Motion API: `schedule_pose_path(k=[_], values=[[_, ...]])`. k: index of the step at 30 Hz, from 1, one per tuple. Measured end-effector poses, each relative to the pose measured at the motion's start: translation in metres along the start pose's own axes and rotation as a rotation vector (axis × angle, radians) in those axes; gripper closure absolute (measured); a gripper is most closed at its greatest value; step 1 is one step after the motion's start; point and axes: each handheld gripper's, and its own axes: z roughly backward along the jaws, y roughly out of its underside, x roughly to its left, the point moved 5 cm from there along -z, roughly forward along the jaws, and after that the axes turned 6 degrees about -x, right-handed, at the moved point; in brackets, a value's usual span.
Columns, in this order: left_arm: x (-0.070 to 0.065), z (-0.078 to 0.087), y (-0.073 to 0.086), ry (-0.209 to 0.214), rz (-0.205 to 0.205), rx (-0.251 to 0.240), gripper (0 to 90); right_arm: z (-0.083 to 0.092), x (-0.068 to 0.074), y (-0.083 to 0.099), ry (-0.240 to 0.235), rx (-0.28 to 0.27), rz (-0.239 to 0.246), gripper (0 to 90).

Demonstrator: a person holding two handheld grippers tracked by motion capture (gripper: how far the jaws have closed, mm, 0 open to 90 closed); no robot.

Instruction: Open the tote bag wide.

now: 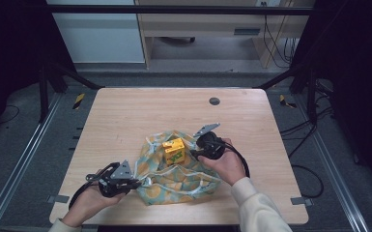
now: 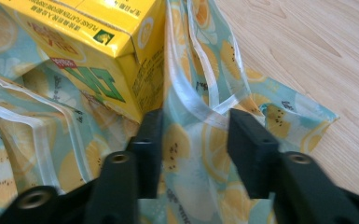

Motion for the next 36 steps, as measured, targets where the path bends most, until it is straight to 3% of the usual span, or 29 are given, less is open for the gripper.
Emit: schedule_pose_path(k=[1,2,5,6,9,15,19,20,25,36], values=[[0.0,0.0,0.0,0.0,0.0,0.0,85.4,0.0,0.0,0.0,0.0,0.0,0.0,58.9],[0.0,-0.001,0.0,0.001,-0.003,0.006,85.5,-0.002,0.0,-0.002,-0.003,0.007,0.008,70.6],[0.0,-0.002,0.0,0.0,-0.003,0.01,85.4,-0.004,-0.001,-0.004,-0.01,0.004,-0.003,77.9],[0.0,-0.003,0.0,-0.001,-0.004,0.011,85.5,-0.006,-0.002,-0.007,-0.009,0.0,0.011,84.8],[0.001,-0.004,-0.001,-0.002,-0.002,0.007,85.5,-0.005,-0.006,-0.016,0.0,-0.021,-0.004,88.1],[0.005,-0.003,-0.013,-0.014,0.004,-0.029,85.6,0.0,-0.018,-0.032,0.013,-0.052,-0.02,89.2],[0.008,0.0,-0.025,-0.031,0.012,-0.074,85.9,0.004,-0.03,-0.043,0.022,-0.093,-0.057,89.5],[0.009,0.0,-0.029,-0.039,0.01,-0.087,86.1,0.004,-0.038,-0.047,0.029,-0.106,-0.08,89.5],[0.011,-0.005,-0.026,-0.043,0.011,-0.076,86.2,-0.006,-0.052,-0.046,0.044,-0.095,-0.105,89.6],[0.016,-0.023,-0.016,-0.038,0.02,-0.02,87.1,-0.033,-0.059,-0.029,0.055,-0.023,-0.13,89.6]])
